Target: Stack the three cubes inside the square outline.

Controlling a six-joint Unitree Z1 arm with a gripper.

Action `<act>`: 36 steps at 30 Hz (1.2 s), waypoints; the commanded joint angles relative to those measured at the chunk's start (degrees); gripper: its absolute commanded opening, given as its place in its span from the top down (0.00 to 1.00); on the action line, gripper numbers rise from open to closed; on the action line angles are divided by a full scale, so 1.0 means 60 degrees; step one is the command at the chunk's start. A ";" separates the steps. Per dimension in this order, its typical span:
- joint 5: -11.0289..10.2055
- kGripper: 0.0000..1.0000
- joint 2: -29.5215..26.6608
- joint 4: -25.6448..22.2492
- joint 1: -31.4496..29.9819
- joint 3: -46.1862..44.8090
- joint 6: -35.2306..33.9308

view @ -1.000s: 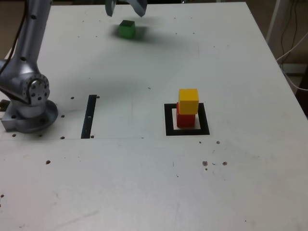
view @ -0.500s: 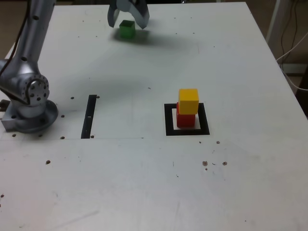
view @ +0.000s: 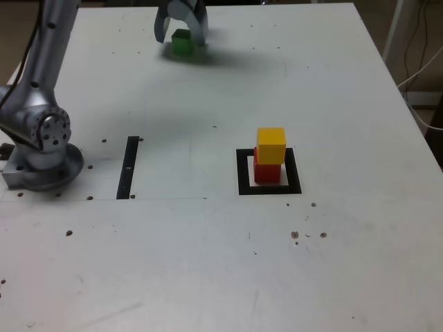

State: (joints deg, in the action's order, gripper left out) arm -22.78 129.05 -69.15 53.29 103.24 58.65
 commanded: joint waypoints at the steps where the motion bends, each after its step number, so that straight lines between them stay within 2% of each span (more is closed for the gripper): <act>1: 0.0047 0.49 -0.0016 0.0118 0.0009 -0.0046 -0.0033; 6: 0.0203 0.53 0.0063 0.0194 0.0009 -0.0133 -0.0033; 14: 0.0771 0.67 -0.0025 0.0155 -0.0056 -0.0104 0.0025; 26: 0.0759 0.74 -0.0416 0.0045 -0.0274 0.0042 -0.0113; 32: 0.0764 0.76 -0.1548 -0.0394 -0.1254 0.0034 -0.0913; 36: 0.0764 0.76 -0.2134 -0.1327 -0.2506 0.0127 -0.1673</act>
State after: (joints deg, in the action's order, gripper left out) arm -18.23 117.31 -74.74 41.26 103.45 50.18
